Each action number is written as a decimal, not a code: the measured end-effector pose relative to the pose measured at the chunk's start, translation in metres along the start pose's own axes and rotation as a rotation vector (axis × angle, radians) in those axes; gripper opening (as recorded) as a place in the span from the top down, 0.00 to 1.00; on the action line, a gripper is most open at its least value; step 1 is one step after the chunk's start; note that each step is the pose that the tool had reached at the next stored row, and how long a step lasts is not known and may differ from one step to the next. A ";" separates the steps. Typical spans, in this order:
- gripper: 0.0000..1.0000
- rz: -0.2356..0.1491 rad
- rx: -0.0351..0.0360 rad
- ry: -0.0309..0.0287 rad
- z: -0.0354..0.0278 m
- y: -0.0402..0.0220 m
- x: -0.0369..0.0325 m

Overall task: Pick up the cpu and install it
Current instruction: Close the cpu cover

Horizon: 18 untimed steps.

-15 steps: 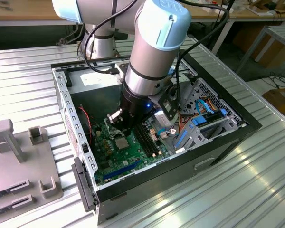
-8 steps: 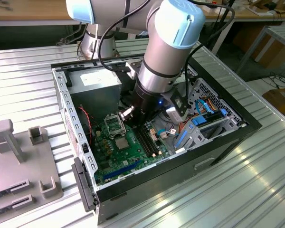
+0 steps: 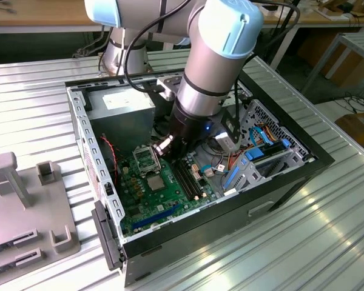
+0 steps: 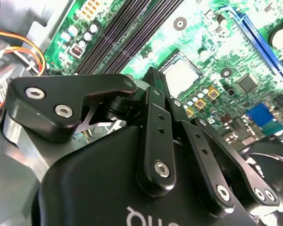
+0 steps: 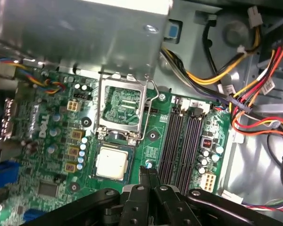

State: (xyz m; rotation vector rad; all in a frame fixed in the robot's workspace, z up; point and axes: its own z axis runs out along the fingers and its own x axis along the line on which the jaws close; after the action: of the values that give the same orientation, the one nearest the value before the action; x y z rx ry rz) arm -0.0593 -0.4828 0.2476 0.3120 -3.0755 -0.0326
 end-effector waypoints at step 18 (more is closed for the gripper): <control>0.89 -0.145 0.0068 0.0038 -0.0023 -0.0020 -0.0106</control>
State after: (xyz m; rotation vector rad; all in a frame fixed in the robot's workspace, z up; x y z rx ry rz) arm -0.0485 -0.4827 0.2493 0.5341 -3.0434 -0.0271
